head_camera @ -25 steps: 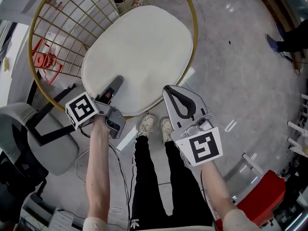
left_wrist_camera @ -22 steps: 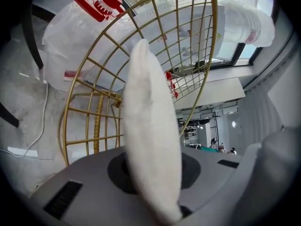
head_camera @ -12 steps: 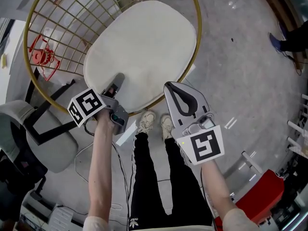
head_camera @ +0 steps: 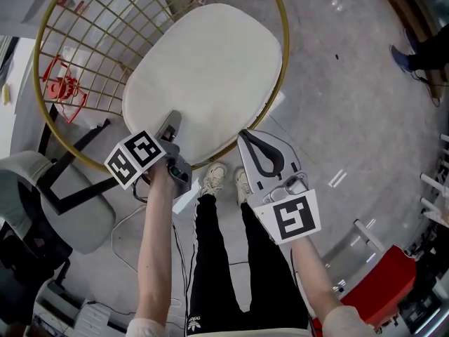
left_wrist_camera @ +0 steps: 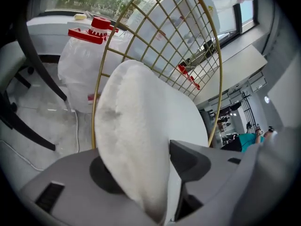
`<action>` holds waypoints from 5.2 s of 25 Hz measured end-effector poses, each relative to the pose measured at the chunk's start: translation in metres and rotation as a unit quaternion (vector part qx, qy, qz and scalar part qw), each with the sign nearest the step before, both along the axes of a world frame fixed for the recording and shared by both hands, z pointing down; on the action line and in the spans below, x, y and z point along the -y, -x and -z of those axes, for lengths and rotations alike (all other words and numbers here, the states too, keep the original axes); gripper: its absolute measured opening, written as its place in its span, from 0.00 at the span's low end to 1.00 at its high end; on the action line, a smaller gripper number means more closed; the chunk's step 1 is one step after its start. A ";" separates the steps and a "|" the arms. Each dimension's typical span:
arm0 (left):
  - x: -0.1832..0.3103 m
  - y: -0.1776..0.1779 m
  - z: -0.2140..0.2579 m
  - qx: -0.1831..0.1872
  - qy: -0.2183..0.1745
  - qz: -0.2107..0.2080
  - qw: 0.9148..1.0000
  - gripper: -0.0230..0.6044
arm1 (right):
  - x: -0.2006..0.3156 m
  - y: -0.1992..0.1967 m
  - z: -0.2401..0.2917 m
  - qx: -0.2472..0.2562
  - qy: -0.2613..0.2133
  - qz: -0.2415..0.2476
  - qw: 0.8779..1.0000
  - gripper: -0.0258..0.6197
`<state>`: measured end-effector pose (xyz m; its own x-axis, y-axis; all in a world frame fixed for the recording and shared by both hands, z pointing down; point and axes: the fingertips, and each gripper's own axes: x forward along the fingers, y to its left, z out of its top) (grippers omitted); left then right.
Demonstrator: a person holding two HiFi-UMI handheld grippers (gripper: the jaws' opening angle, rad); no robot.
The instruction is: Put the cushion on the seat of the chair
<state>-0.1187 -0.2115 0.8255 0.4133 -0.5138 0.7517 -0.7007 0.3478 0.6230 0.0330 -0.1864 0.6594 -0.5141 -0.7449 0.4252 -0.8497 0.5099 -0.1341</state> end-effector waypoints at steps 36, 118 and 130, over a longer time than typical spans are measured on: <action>-0.016 0.072 0.033 0.452 0.083 0.036 0.887 0.73 | -0.020 -0.014 0.001 0.002 0.009 -0.010 1.000 0.07; -0.152 -0.002 0.741 0.202 -0.663 0.042 0.720 0.06 | -0.097 0.018 0.541 0.044 -0.362 -0.005 0.931 0.07; -0.153 -0.004 0.737 0.197 -0.659 0.038 0.724 0.06 | -0.104 0.016 0.543 0.042 -0.369 -0.008 0.928 0.07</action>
<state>-0.1149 -0.0583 0.0882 0.2328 -0.9027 -0.3620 -0.9246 -0.3208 0.2054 0.0166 -0.0826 0.1163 -0.5079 -0.8255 -0.2461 -0.8608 0.4759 0.1801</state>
